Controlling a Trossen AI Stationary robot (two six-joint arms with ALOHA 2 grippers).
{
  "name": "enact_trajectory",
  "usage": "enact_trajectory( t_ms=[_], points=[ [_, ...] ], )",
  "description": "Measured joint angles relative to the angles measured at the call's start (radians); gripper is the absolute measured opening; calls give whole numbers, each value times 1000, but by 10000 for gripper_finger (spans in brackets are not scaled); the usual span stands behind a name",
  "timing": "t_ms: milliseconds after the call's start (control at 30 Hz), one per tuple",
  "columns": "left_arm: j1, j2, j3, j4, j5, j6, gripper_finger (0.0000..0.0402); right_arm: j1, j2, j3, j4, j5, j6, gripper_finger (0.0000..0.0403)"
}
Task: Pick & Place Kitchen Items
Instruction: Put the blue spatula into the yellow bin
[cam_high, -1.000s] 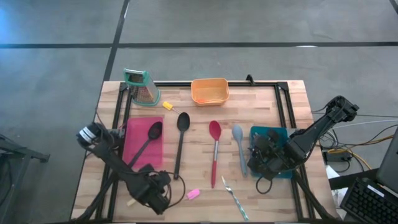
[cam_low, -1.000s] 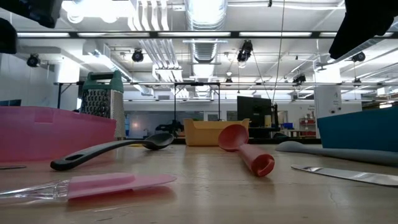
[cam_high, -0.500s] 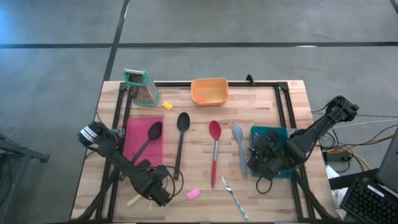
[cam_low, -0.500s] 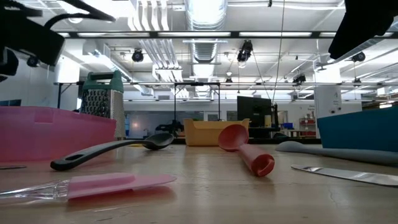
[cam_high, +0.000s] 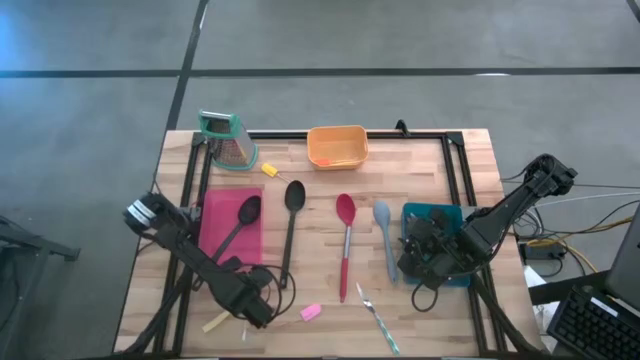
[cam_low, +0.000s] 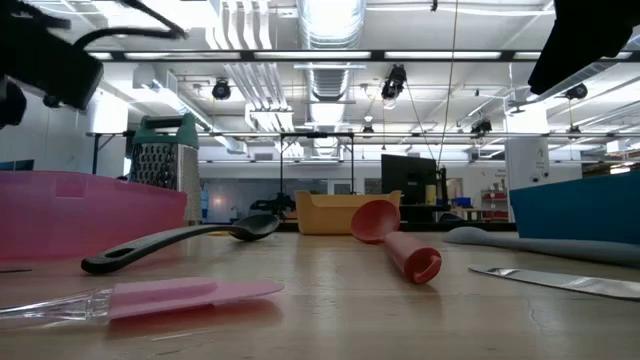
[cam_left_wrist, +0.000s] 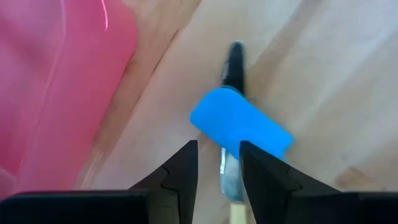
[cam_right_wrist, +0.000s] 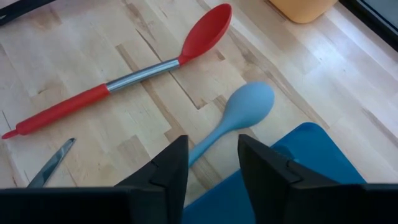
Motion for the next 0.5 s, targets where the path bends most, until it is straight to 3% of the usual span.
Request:
enact_trajectory(
  t_ms=[500],
  points=[
    [-7, -41, -14, 60, -81, 21, 122, 0, 0, -2, 0, 4, 0, 97]
  ],
)
